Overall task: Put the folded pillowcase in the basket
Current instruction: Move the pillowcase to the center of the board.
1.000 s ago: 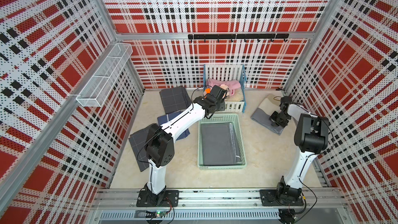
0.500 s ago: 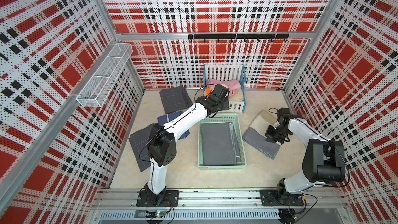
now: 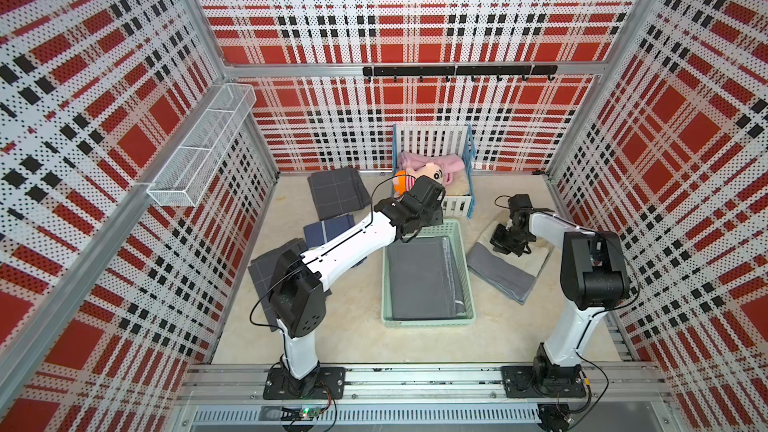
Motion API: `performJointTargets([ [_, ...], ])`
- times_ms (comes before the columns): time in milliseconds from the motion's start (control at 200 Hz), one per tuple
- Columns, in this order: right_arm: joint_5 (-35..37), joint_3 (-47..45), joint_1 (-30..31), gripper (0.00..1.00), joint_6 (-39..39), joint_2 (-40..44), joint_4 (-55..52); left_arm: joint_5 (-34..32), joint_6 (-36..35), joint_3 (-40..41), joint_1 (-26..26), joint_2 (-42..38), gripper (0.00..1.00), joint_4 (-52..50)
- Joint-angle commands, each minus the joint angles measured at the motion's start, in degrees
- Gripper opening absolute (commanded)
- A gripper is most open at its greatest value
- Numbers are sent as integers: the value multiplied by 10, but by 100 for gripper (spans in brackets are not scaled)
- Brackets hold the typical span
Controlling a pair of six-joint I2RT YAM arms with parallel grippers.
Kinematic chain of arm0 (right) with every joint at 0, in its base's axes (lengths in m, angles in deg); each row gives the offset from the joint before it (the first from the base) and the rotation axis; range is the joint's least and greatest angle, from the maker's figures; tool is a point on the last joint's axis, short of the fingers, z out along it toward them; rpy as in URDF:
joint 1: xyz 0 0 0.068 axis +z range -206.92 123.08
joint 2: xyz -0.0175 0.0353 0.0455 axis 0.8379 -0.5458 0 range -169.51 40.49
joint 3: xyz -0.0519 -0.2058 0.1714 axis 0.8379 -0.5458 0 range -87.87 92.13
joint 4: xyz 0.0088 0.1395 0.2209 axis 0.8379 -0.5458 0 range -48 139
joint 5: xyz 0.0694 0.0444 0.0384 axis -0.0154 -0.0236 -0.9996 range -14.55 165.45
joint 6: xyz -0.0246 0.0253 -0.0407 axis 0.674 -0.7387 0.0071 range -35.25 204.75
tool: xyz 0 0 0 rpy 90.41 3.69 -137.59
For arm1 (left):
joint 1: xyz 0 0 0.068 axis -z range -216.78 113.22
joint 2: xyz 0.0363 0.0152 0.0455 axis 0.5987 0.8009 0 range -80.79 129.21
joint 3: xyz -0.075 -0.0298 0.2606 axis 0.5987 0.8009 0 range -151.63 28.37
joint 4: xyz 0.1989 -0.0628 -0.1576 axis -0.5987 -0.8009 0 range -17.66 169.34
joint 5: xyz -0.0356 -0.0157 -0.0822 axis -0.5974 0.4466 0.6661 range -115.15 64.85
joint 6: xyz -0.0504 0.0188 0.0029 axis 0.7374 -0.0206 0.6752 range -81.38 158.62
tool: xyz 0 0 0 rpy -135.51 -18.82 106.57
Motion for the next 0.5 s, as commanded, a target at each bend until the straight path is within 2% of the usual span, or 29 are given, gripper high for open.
performJointTargets([
  [0, 2, -74, 20, 0, -14, 22, 3, 16, -5, -21, -7, 5, 31, -1],
  [125, 0, -144, 20, 0, 14, 62, -17, 33, -8, -53, -11, 23, 31, -1],
  [235, 26, -167, 16, 0, 41, 98, -50, 46, -4, -67, -7, 37, 31, -1],
  [496, 118, -134, 5, 0, 89, 162, -122, 80, 1, -145, 17, 96, 31, -2],
])
